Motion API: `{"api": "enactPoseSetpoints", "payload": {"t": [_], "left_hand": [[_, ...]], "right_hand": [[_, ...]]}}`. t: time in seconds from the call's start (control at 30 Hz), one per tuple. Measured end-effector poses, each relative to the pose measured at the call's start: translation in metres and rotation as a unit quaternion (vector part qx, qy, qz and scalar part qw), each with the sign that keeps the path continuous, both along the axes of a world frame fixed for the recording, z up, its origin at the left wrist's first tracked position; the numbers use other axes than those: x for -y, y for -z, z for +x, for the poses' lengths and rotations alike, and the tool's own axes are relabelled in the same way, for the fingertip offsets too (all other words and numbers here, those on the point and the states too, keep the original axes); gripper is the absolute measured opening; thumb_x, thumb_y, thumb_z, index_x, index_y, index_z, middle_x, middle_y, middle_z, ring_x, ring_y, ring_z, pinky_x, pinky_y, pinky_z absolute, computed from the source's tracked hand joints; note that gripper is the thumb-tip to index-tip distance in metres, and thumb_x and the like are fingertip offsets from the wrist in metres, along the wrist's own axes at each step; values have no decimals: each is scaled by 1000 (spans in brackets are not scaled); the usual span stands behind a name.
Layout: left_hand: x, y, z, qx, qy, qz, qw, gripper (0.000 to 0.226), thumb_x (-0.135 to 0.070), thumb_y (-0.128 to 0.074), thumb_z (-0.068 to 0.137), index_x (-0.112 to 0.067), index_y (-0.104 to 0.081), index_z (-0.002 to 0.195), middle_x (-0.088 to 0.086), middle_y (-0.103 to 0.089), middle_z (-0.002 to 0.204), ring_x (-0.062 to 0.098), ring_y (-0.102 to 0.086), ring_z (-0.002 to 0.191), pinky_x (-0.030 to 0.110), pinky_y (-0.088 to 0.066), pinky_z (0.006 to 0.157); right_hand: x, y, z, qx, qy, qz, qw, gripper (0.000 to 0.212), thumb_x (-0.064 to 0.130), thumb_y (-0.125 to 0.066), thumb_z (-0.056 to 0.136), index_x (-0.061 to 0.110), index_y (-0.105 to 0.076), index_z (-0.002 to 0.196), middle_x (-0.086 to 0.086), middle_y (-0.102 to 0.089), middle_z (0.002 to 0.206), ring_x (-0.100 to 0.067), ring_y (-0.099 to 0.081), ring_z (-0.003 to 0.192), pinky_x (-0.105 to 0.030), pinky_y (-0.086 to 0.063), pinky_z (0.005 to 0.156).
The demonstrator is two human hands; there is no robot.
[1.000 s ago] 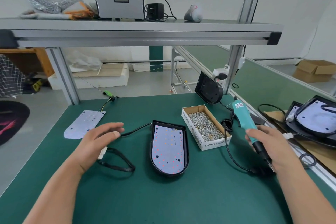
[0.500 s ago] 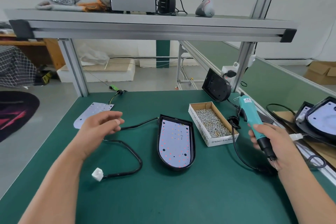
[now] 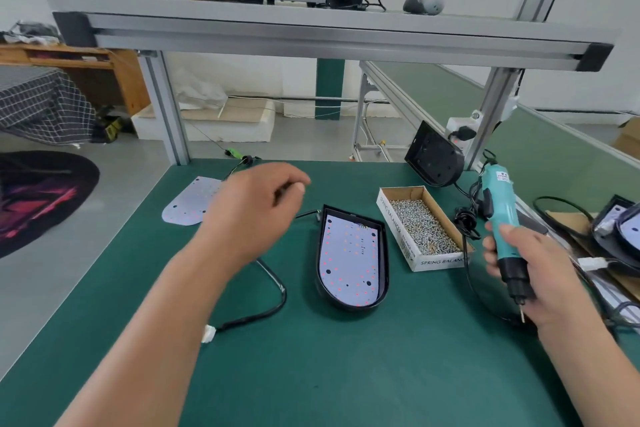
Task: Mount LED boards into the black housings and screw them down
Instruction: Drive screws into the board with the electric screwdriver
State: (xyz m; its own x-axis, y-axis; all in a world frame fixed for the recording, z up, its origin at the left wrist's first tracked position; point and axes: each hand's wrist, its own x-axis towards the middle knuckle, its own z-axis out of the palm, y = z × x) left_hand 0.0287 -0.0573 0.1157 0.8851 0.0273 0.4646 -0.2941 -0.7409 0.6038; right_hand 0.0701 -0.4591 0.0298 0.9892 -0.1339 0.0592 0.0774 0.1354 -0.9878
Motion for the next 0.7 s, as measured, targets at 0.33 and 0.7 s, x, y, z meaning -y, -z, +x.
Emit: {"api": "enactPoseSetpoints", "payload": {"t": [0.33,0.7], "left_hand": [[158,28,10,-58,134,294,945,9,-9,-60,97,-16,-62,101,6,-64,102,32,-61,101,37,-43,67],[219,40,65,-120,92,331,931,33,-8,-69,89,-15,-42,72,0,-51,72,19,-47,64,30,-31,56]], "right_hand": [[-8,-7,-5,5,-4,0,1000,21,21,-56,105,7,-70,113,-4,-69,83,-14,-63,67,-21,-56,58],[-8,-8,-6,13,19,7,1000,20,19,-56,105,8,-69,113,-2,-69,83,-14,-63,70,-24,-56,64]]}}
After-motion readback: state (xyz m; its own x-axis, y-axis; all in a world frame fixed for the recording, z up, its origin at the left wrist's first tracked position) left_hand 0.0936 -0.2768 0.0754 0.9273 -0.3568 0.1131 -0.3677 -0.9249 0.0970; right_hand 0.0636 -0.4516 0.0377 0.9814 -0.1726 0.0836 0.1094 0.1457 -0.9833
